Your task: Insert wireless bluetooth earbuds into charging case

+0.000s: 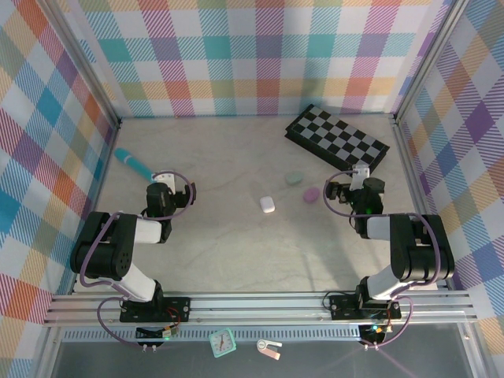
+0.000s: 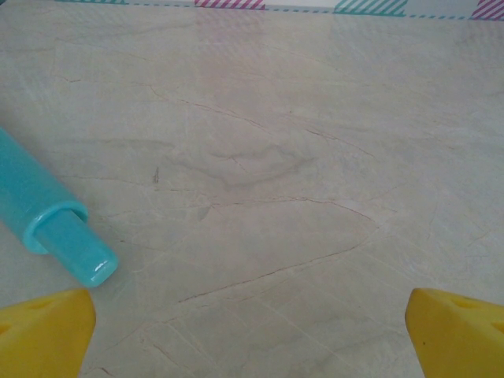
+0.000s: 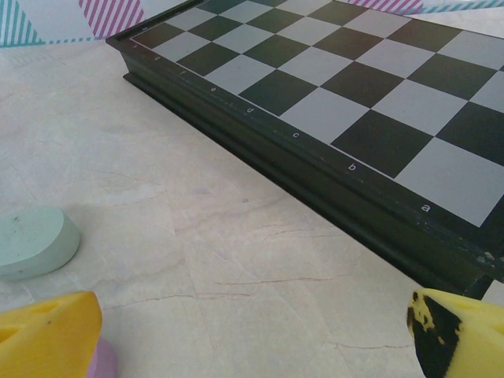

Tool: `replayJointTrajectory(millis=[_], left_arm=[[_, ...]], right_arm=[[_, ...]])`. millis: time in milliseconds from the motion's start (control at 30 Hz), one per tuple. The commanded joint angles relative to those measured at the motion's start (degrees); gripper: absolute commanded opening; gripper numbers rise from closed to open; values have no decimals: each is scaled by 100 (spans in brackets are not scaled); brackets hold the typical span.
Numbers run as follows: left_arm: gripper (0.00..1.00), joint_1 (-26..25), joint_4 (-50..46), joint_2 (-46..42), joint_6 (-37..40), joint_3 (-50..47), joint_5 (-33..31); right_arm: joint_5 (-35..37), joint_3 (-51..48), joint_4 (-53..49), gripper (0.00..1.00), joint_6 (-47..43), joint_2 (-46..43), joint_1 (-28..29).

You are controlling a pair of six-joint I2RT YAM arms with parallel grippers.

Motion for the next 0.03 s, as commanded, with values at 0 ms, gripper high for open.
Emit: replayJointTrajectory(millis=[0], left_arm=[[100,71,31,14,-39,47,99]], right_arm=[[-47,-27,244,99,8,56,19]])
